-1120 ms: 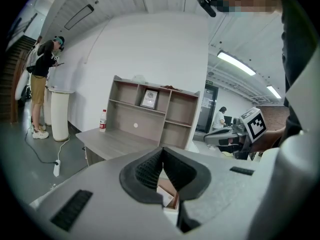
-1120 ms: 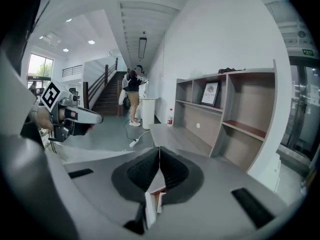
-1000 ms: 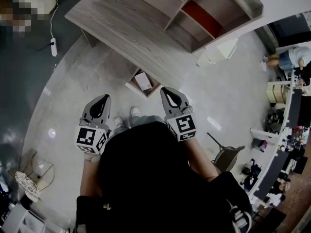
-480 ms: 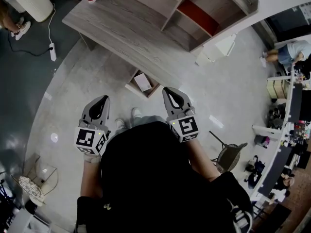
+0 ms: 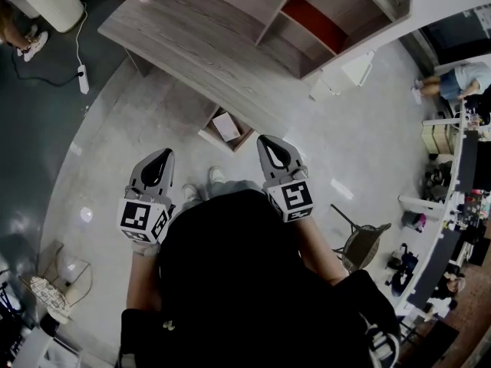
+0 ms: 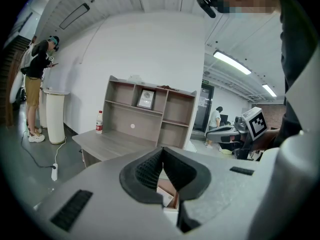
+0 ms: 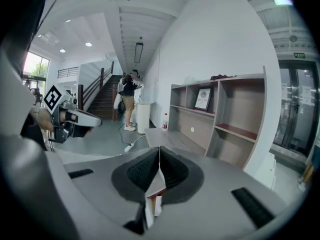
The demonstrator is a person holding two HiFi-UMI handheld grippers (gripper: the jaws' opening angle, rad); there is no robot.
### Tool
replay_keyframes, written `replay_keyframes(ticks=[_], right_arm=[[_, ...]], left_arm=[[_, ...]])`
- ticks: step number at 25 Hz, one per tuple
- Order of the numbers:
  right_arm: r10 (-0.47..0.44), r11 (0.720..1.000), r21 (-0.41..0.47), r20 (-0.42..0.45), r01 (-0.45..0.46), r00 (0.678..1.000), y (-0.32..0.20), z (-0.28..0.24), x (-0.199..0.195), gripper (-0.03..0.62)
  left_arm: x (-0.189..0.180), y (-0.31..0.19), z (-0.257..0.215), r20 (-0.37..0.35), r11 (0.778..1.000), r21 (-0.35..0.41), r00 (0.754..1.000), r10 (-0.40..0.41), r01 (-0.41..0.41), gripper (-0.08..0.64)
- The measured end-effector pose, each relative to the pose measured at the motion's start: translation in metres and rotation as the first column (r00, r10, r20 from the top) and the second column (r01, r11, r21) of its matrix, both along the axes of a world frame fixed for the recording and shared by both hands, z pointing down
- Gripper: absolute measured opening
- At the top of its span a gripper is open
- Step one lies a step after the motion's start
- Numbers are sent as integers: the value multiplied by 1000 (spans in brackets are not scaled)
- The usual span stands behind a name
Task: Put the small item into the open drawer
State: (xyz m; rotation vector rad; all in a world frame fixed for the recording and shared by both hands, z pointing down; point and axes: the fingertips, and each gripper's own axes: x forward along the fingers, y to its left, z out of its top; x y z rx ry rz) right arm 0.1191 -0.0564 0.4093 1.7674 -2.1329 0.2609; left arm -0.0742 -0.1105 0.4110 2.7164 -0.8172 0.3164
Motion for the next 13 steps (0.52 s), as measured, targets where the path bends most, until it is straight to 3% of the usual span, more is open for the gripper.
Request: replay_keyframes(ticks=[13], right_arm=[[20,1000,-13,-1,-20,1000,-1,7,1,14]], left_arm=[[-1,-3,5,2,1000,-6,1000,4,-4,3]])
